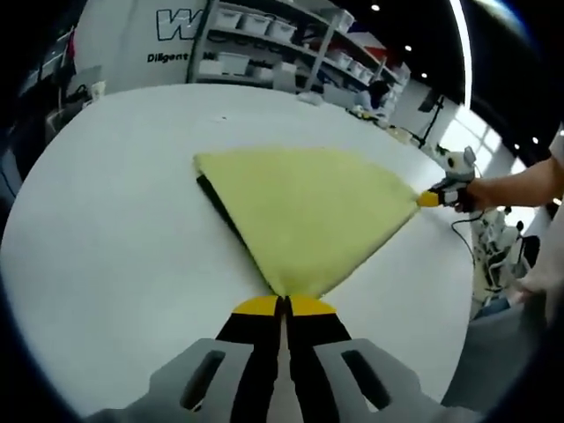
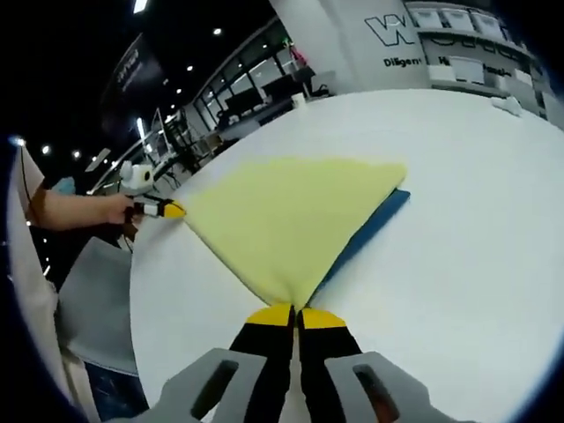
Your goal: Fold the garment on the visible template until the final outline fits inside the template.
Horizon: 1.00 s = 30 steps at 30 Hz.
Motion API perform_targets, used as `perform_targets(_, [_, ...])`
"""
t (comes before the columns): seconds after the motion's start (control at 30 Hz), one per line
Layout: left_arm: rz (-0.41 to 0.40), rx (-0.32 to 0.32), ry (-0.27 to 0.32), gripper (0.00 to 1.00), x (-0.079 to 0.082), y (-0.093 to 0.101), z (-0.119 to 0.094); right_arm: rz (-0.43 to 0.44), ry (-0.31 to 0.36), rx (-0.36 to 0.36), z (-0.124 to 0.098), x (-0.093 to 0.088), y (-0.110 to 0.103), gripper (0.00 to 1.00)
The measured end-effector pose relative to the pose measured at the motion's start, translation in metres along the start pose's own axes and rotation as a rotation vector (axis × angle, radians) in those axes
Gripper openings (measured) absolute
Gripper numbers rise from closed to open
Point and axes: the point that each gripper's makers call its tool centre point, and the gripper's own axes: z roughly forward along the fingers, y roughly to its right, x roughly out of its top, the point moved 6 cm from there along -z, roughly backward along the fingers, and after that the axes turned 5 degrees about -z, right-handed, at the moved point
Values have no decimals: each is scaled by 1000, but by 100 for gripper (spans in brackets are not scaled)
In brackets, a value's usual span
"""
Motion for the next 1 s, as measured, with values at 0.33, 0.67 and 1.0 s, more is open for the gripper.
perform_targets(0.33, [23,5,-14,0,-2,-3,-4,-61,-9,3,-4,-8,-2,0])
perform_targets(0.67, [94,139,130,6,45,-6,-28,-186,-10,-115,-23,24,1,8])
perform_targets(1.0, [258,-127,82,13,54,78,43,-327,44,-3,44,57,-42,2])
